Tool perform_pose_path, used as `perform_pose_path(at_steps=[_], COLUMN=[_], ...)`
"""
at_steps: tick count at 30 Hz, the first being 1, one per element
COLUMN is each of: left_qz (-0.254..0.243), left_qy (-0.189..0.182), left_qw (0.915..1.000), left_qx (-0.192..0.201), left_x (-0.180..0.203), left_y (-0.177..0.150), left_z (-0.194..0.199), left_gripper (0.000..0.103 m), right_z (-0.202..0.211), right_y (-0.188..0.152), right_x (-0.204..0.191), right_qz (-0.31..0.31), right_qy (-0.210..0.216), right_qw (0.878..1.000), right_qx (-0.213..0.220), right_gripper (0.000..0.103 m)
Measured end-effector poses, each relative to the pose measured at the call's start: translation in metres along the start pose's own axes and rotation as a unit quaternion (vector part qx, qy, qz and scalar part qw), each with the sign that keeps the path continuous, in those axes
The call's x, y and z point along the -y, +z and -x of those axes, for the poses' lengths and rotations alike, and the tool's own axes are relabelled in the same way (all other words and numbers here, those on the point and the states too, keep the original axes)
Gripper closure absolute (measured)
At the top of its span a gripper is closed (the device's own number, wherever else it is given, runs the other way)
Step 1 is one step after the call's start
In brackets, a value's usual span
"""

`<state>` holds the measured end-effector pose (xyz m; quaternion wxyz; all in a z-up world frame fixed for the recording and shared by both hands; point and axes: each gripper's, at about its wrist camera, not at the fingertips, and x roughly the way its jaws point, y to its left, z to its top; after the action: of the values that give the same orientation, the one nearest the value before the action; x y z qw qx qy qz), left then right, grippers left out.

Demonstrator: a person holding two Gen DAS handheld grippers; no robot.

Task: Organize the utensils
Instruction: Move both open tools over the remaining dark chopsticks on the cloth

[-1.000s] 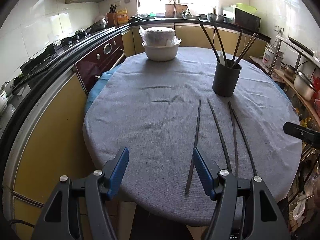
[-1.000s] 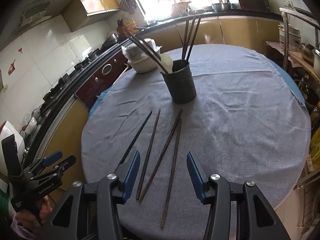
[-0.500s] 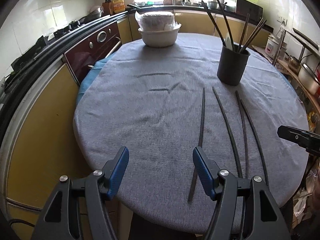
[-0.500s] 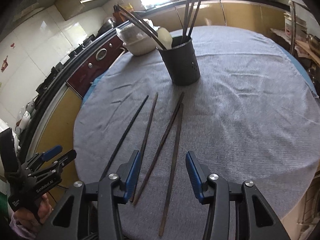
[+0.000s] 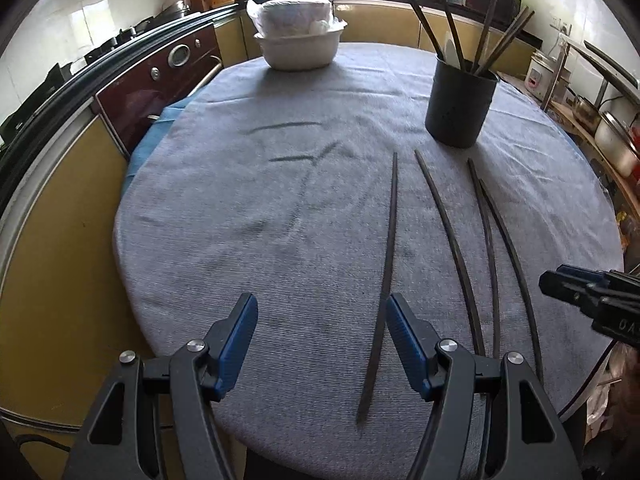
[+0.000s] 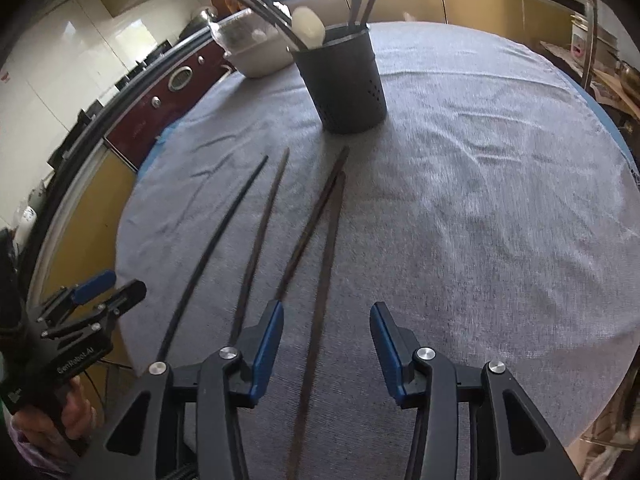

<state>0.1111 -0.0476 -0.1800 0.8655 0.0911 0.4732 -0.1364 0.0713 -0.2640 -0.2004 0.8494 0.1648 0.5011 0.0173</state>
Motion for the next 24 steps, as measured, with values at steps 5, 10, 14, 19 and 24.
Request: perform_pose_path(at_steps=[5, 10, 14, 19, 24], left_qz=[-0.001, -0.01, -0.011, -0.01, -0.021], left_qy=[-0.012, -0.019, -0.018, -0.02, -0.028], left_qw=[0.9998, 0.9991, 0.9987, 0.9982, 0.9973], left_qx=[-0.017, -0.036, -0.046, -0.056, -0.065], left_x=[0.003, 0.007, 0.007, 0.01, 0.02], left_y=[-0.002, -0.002, 0.003, 0.018, 0.041], left_z=[-0.009, -0.022, -0.034, -0.05, -0.068], left_gripper=[0.036, 0.036, 0.036, 0.036, 0.036], right_z=[-0.009, -0.02, -0.027, -0.036, -0.047], right_y=[-0.005, -0.005, 0.001, 0.014, 0.037], right_x=[-0.003, -0.011, -0.02, -0.025, -0.021], right_qz=[0.009, 0.026, 0.049, 0.068, 0.068], right_qy=[-0.009, -0.033, -0.055, -0.071, -0.084], right_qw=[1.0, 0.999, 0.997, 0.995, 0.994], right_qx=[-0.012, -0.018, -0.017, -0.017, -0.023], right_gripper=[0.058, 0.062, 0.062, 0.064, 0.066])
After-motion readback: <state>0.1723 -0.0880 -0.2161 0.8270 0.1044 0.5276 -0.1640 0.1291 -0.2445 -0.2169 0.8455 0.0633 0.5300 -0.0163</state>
